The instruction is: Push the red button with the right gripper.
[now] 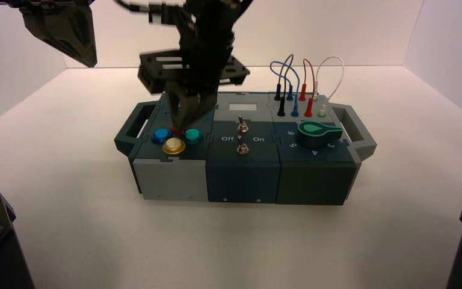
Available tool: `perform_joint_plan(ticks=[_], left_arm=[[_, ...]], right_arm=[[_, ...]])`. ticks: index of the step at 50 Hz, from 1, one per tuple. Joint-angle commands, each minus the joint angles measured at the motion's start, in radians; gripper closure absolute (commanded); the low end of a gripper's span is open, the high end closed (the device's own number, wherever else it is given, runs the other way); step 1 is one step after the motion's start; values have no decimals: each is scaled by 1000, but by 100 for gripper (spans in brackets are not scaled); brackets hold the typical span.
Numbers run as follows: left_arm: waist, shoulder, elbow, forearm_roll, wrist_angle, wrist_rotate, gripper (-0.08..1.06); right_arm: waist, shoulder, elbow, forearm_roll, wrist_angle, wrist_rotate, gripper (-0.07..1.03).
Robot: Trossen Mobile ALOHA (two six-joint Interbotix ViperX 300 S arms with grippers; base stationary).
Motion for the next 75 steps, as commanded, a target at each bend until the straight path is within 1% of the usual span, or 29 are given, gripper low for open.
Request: perform_joint_plan(ticks=[1,10,22,33,61,75], left_arm=[[-3,-9,-12,2,-5,8,101],[-3,-9,-12,3,-14,8,101],[-3,-9,-14,3,-15,8,101],[-3,-12,-14,3,-15,12,101],[-3,-14,-12,3,-18,14,101],[-3,-14,-12,3,-18,15,101]], right_arm=[[0,6,-29,5,0,3,99],[-2,-14,-32,6,0,6,99],[-9,-66,-32,6,0,26,99],[-23,-95,-32,5,0,29,99],[-31,-25,-35,-6,-6,29,99],[-35,-12,-40,-6,-6,26,99]])
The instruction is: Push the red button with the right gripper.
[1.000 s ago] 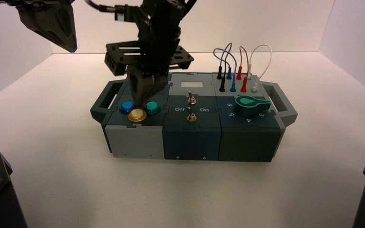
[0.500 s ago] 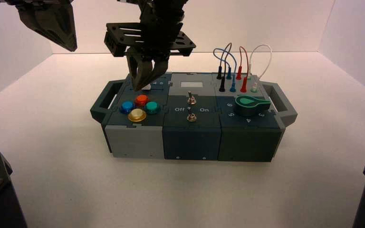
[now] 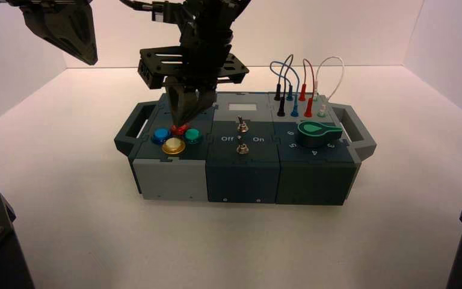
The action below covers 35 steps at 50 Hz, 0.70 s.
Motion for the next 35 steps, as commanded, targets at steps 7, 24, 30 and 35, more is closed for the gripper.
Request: perform_joint_plan(ticks=[7,24,30,35], left_arm=[[-3,-8,-12,3,-6,5,101],[-3,-6,-12,3,-6,6,101],[-3,-8,-12,3,-8,8,101],[-3,-9,-12,3,-11,9,101]], right_arm=[[-5,-15,-21,-2,-5,5,99],[-18,9,-26,2,25,6,99],[-18,-12,-35,0,26,8,98],[-18,-44,-49,0,38,8,99]])
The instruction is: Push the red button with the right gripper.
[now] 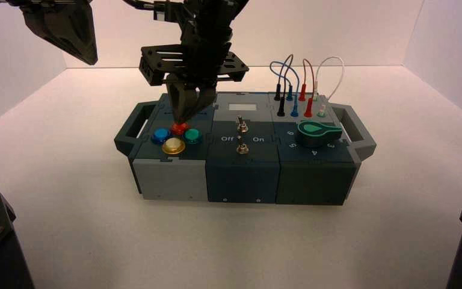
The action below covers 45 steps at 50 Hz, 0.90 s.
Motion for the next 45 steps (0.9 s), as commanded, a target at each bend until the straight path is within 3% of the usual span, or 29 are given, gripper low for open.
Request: perform_joint_plan(ticks=[1,16,45], left_arm=[[-2,-8,-12,2,-9,6,101],[-2,-9,-12,2,-14,8,101],[-2,-9,-9,2,-21,9,101]], right_arm=[[-5,-61,-31,0,12,8,99],[-6,-106,-49,-3,23,17,98],[-2,-6,-34,0,26,18,98]])
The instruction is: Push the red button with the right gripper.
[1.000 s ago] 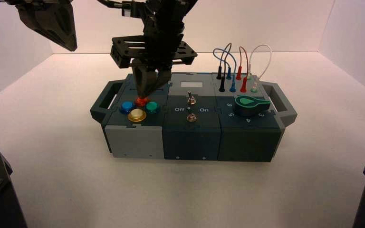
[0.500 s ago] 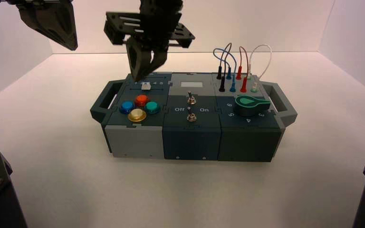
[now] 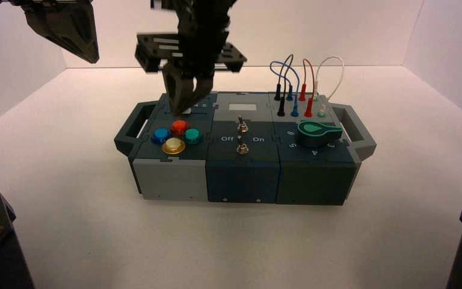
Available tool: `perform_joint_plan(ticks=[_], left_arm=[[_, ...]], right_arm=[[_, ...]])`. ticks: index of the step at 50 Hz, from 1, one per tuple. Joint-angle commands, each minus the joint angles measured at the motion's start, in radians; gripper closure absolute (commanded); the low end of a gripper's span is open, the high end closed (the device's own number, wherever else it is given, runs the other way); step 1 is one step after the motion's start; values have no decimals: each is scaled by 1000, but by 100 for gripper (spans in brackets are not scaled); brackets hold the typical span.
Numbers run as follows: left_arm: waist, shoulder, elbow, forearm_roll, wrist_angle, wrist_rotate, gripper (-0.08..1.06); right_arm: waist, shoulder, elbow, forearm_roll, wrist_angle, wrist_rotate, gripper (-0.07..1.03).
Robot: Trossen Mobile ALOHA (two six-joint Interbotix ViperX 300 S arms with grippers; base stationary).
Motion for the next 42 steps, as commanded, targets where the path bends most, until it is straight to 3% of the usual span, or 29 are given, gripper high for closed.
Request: perform_joint_plan(ticks=[1,12,24,32,42], left_arm=[[-2,-9,-11,2,-6,5,101],[-2,-9,-11,2,-8,6,101],[-2,-11,-11,2,-9,6,101],[-2,-18,-11,2,-14,6,101],[-2,-18,2,2,-35,6,101]], right_arm=[[2,6,-9,5,-6,6,98],[2,14,2,5,-5,6,98],[-3,-60,2,2,-9,6,98],[-9,-135,3,2,-8,32,98],[-9,-138,37,5,-11,52,98]])
